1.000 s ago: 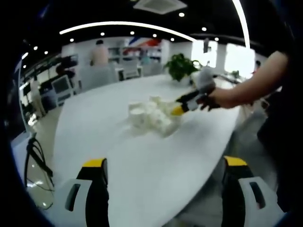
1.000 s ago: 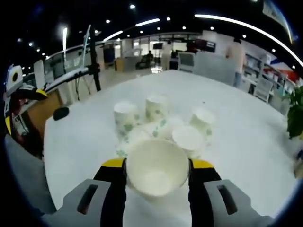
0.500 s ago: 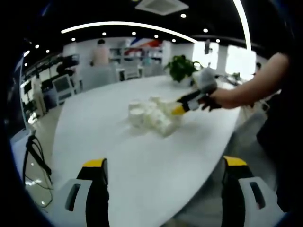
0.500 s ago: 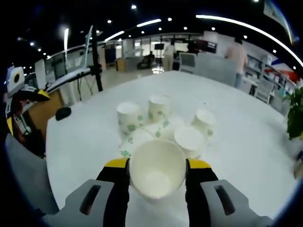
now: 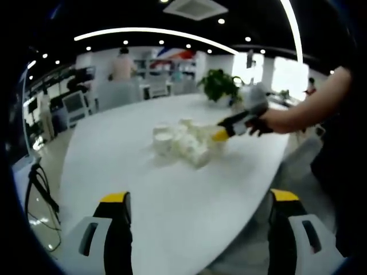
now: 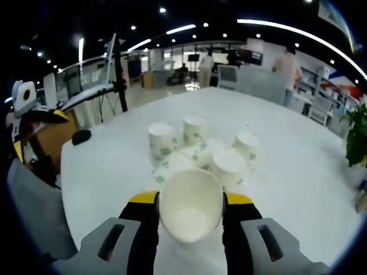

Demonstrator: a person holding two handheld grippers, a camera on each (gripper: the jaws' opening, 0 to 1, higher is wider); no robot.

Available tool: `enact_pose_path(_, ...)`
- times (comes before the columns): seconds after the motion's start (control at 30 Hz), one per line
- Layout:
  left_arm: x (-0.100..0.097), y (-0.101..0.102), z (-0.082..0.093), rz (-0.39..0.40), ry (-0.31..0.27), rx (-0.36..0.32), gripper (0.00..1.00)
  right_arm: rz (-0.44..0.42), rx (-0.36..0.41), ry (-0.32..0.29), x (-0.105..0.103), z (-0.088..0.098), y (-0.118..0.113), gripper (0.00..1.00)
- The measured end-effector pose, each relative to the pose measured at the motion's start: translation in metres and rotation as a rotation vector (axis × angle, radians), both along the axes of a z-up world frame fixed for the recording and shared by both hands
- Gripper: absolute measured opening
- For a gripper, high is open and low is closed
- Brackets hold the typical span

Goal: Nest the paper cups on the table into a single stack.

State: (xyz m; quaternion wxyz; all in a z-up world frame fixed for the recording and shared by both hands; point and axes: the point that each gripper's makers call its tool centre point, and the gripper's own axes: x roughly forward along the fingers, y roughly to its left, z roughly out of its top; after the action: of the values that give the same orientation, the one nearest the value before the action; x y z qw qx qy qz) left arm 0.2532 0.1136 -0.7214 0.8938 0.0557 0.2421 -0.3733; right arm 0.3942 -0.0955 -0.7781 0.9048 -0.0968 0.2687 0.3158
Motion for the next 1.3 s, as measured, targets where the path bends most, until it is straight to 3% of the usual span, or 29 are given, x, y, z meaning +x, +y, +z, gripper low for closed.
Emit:
enact_pose_path(0.33,0.004,-0.008,-0.002,-0.039,-0.007,-0.009,0.98,-0.025,0.01,-0.012,-0.014,0.011,-0.016,0.39)
enact_pose_path(0.77,0.005,-0.009,-0.001,-0.037,-0.014,-0.026,0.98,-0.014,0.022,-0.043,-0.028,0.029,-0.017,0.37)
enact_pose_path(1.13,0.007,-0.006,0.0,-0.012,-0.016,-0.048,0.97,0.062,-0.023,-0.108,-0.045,0.052,-0.007,0.37)
enact_pose_path(1.3,0.007,-0.008,-0.001,-0.014,-0.014,-0.054,0.97,0.158,-0.042,-0.139,-0.06,0.062,0.015,0.37)
